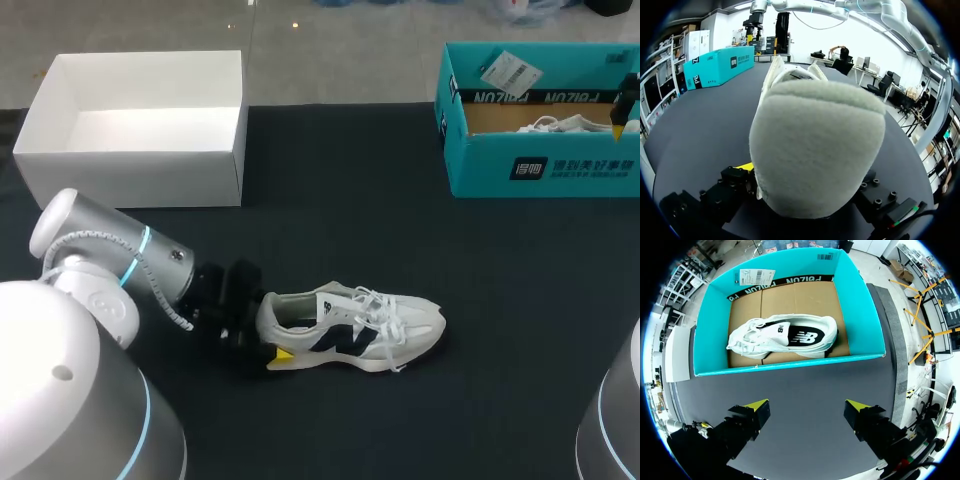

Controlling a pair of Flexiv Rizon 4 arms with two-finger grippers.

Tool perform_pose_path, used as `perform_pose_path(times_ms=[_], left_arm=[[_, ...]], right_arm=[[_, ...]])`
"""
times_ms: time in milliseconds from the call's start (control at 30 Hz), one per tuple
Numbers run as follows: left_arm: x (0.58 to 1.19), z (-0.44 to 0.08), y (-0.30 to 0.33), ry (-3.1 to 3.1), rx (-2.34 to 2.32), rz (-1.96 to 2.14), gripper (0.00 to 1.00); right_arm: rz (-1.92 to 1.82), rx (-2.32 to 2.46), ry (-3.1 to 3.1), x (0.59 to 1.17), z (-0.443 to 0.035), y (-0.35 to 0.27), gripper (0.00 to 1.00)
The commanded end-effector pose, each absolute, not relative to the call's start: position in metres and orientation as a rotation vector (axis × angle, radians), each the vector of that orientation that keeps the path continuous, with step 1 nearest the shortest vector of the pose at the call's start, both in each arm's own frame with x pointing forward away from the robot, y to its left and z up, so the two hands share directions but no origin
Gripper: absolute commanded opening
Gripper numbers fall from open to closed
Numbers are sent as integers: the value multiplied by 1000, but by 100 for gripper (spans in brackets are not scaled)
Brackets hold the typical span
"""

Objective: Take the shoe out of the shoebox, open the shoe tongue, remove and reinsert the insole, then place the shoe into the shoebox

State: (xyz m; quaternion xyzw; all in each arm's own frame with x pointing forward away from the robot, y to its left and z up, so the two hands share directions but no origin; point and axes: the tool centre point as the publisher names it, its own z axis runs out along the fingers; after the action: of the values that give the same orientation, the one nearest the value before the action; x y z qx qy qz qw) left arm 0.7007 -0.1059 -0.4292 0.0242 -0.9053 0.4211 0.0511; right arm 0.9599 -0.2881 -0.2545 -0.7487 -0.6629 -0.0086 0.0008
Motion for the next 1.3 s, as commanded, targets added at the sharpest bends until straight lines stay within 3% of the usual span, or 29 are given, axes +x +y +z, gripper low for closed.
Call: perform_pose_path(times_ms=[33,933,1300], left_arm=[[696,-434,-108,-2758,75,1270,0],[696,-434,-108,-2758,75,1270,0],[696,-434,-108,-2758,75,1270,0]], right_arm=[[-30,-2352,-2082,959,-255,-288,100],[-30,-2352,-2082,959,-255,-288,100],[-44,-2407,-2082,922,-246,-230,100]])
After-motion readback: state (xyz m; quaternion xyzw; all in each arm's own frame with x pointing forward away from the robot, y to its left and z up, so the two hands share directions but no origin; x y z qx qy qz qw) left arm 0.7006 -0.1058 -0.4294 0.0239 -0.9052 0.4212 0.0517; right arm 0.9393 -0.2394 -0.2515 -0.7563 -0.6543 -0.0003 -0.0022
